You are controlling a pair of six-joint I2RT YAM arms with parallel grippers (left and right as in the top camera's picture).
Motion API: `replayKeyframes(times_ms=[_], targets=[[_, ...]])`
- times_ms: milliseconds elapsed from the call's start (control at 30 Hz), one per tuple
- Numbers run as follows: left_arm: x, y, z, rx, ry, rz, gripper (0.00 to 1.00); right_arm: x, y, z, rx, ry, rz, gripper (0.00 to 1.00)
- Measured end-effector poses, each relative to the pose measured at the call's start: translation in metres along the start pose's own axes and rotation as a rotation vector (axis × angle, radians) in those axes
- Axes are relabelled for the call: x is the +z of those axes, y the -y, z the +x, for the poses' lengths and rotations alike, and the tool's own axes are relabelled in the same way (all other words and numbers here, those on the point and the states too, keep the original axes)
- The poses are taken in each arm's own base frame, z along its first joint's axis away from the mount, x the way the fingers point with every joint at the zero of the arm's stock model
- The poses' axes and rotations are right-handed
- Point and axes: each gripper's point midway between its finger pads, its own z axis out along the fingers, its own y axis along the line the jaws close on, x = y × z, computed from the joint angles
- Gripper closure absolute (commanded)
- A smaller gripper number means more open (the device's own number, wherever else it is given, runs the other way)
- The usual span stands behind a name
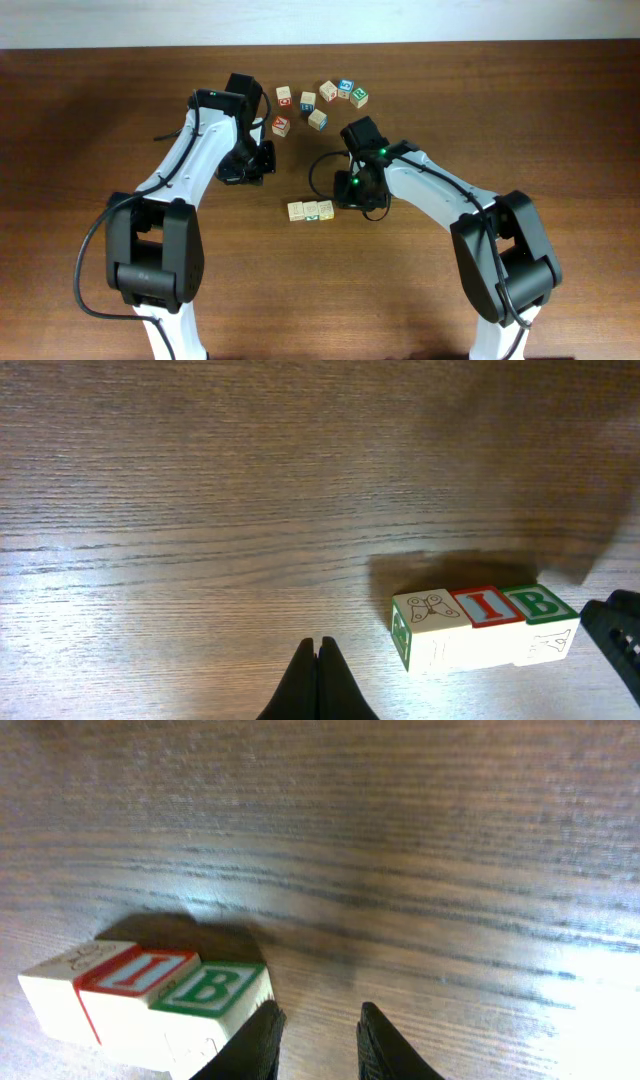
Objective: Rotate 3 blocks
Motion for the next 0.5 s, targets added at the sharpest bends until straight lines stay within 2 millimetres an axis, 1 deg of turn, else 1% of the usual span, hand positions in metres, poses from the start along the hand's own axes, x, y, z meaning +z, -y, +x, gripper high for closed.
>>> replayKeyframes(times_ms=[133,267,367,500], targets=[[0.003,-0.001,0.001,0.000,-0.003,0.000,1.00,-0.001,0.001,0.001,0.007,-0.009,-0.006,0.73],[0.013,0.002,0.015,0.003,-0.050,0.010,1.00,-0.001,0.002,0.002,-0.001,-0.014,-0.006,0.73],[0.024,0.008,0.025,0.022,-0.075,0.015,1.00,-0.001,0.002,0.004,-0.011,-0.021,-0.003,0.73],[0.041,0.023,0.036,0.051,-0.092,0.060,1.00,-0.001,0.002,0.004,-0.015,-0.021,-0.003,0.73]])
